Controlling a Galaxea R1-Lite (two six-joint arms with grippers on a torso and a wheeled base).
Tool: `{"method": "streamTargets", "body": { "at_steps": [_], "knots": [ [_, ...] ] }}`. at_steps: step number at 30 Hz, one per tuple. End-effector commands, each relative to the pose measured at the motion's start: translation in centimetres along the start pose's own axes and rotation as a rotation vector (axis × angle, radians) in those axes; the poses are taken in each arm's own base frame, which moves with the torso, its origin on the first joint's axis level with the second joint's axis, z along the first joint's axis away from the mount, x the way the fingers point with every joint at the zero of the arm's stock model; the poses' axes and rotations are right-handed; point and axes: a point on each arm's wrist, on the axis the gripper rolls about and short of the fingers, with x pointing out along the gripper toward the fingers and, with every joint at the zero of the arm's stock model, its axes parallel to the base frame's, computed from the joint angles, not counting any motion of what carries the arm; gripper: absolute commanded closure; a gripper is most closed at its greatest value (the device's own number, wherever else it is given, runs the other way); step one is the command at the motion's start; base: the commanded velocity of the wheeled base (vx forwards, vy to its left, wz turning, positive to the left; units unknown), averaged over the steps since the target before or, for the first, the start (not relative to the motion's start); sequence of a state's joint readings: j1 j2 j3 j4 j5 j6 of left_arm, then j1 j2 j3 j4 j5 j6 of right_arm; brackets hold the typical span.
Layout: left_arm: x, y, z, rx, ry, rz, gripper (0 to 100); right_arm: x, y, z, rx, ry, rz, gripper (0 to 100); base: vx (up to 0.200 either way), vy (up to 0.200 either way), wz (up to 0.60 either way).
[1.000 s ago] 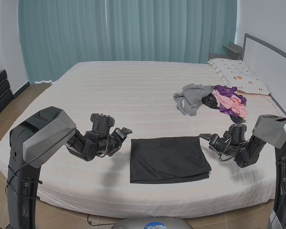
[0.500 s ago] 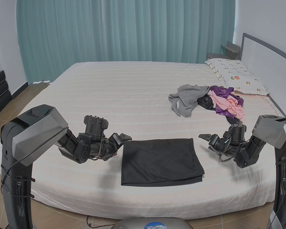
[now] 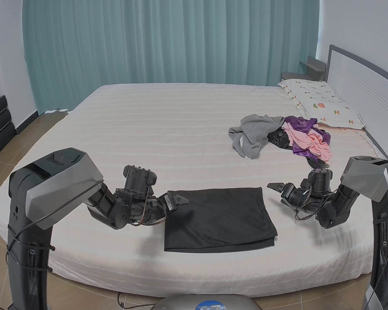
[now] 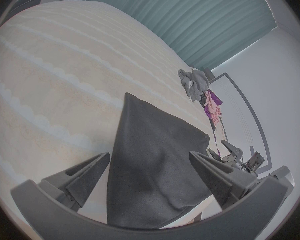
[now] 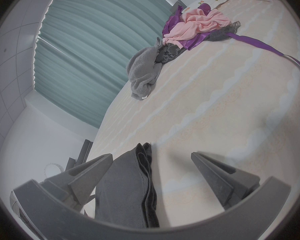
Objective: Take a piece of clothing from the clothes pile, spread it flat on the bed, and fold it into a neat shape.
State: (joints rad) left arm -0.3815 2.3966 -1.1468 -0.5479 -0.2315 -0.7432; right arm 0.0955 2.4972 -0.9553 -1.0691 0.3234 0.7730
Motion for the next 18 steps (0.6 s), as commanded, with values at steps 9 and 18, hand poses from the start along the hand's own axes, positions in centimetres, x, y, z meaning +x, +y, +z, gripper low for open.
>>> {"method": "streamTargets", "body": {
  "at_steps": [9,18],
  "knots": [
    [2.06,-0.07,-0.75,0.015,-0.005,0.02,0,0.11,0.14,-0.16,-0.002,0.004,0.003,0,0.0,0.0,0.0],
    [2.04,0.13,-0.85,0.014,-0.02,0.05,0,0.04,0.13,-0.2,-0.002,0.005,0.002,0,0.0,0.0,0.0]
  ]
}}
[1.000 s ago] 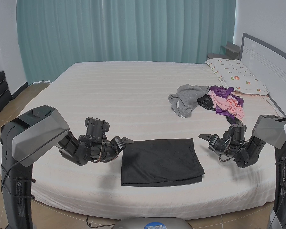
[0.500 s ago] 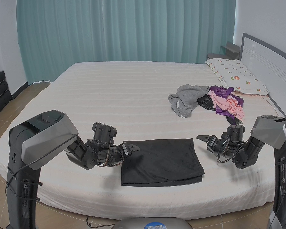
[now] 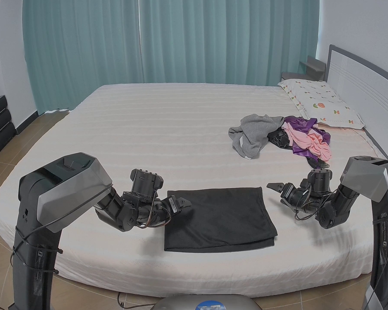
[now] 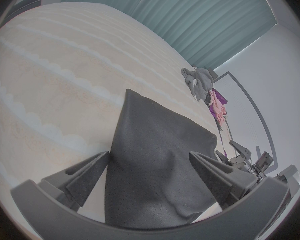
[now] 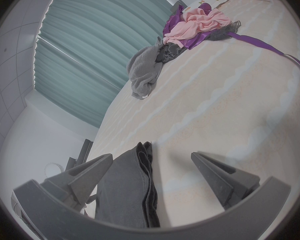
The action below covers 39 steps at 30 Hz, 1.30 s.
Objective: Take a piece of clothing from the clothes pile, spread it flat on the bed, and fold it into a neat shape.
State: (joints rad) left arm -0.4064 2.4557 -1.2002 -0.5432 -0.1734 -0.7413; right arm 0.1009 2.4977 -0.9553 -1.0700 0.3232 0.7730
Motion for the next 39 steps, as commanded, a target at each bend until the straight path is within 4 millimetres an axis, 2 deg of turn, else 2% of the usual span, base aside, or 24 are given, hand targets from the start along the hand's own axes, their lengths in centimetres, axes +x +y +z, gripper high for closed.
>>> {"method": "streamTargets", "body": {
  "at_steps": [1,9,10,26,39],
  "knots": [
    [0.11,0.28,-0.11,-0.003,-0.009,0.022,0,-0.05,0.03,-0.02,0.0,0.001,0.0,0,0.0,0.0,0.0],
    [0.11,0.26,-0.19,-0.003,-0.008,0.024,0,-0.04,0.06,0.01,0.0,0.0,0.001,0,0.0,0.0,0.0],
    [0.11,0.26,-0.19,-0.001,-0.008,0.024,100,-0.04,0.06,0.01,0.0,0.0,0.001,0,0.0,0.0,0.0],
    [-0.11,0.22,-0.59,-0.003,-0.002,0.025,100,-0.13,-0.05,0.15,0.002,-0.004,-0.001,0,0.0,0.0,0.0],
    [-0.63,-0.1,0.02,-0.051,-0.02,0.013,100,-0.2,-0.14,0.02,0.003,0.0,-0.005,0,0.0,0.0,0.0]
  ]
}}
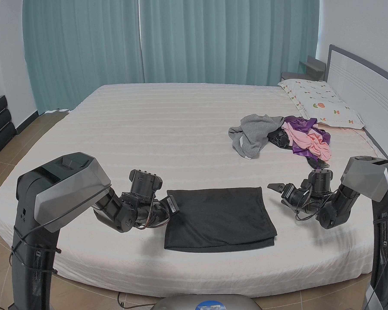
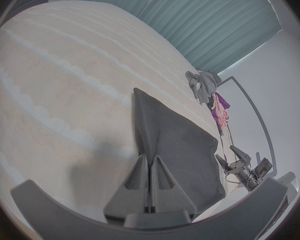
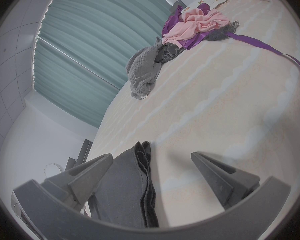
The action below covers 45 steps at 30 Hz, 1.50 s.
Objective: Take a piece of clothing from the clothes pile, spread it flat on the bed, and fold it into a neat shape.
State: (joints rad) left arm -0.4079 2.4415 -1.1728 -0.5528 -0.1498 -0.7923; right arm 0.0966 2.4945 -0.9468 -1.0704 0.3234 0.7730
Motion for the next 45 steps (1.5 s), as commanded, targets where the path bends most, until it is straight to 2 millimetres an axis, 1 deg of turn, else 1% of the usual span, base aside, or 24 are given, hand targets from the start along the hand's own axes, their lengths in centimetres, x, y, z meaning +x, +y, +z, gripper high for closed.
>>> {"method": "streamTargets", "body": {
  "at_steps": [1,9,45],
  "knots": [
    [-0.2,-0.16,0.2,-0.001,-0.005,-0.005,100,-0.01,0.01,0.0,0.0,0.0,0.0,0,0.0,0.0,0.0],
    [-0.24,-0.17,0.2,-0.001,-0.005,-0.005,100,-0.01,0.01,0.0,0.0,0.001,0.001,0,0.0,0.0,0.0],
    [-0.49,-0.15,0.5,-0.011,-0.011,-0.006,100,-0.02,-0.01,-0.12,0.001,0.004,-0.002,0,0.0,0.2,0.0]
  ]
}}
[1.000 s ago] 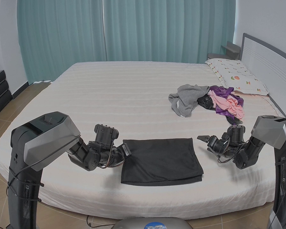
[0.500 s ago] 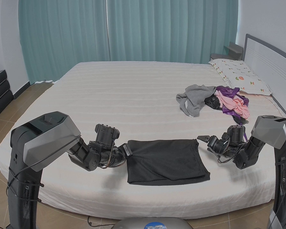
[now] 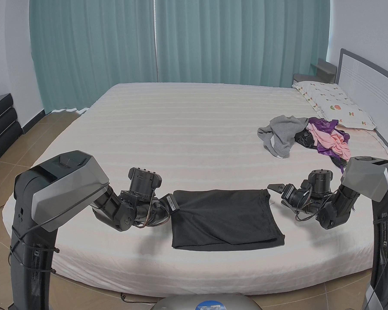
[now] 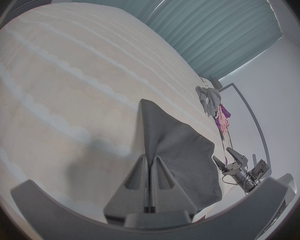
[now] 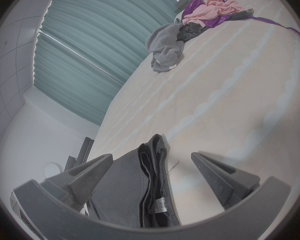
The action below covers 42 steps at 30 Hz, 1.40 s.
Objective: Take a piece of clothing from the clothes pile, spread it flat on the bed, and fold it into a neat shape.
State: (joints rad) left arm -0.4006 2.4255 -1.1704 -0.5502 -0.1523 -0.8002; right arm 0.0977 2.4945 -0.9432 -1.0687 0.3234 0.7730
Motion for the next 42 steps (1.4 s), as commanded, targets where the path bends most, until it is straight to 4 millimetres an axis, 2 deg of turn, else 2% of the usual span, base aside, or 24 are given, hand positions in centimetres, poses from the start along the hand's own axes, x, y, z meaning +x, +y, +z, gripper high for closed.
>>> {"method": "streamTargets", "body": {
  "at_steps": [1,27,42],
  "knots": [
    [-0.01,0.0,0.02,-0.001,-0.001,0.0,100,0.02,0.07,-0.04,-0.001,0.001,0.002,0,0.0,0.2,0.0],
    [0.04,0.03,0.0,-0.001,0.001,0.002,100,0.02,0.07,-0.04,-0.001,0.001,0.002,0,0.0,0.2,0.0],
    [-0.07,0.16,-0.47,0.001,0.021,0.002,100,0.02,0.16,-0.05,-0.002,0.001,0.004,0,0.0,0.0,0.0]
  ]
}}
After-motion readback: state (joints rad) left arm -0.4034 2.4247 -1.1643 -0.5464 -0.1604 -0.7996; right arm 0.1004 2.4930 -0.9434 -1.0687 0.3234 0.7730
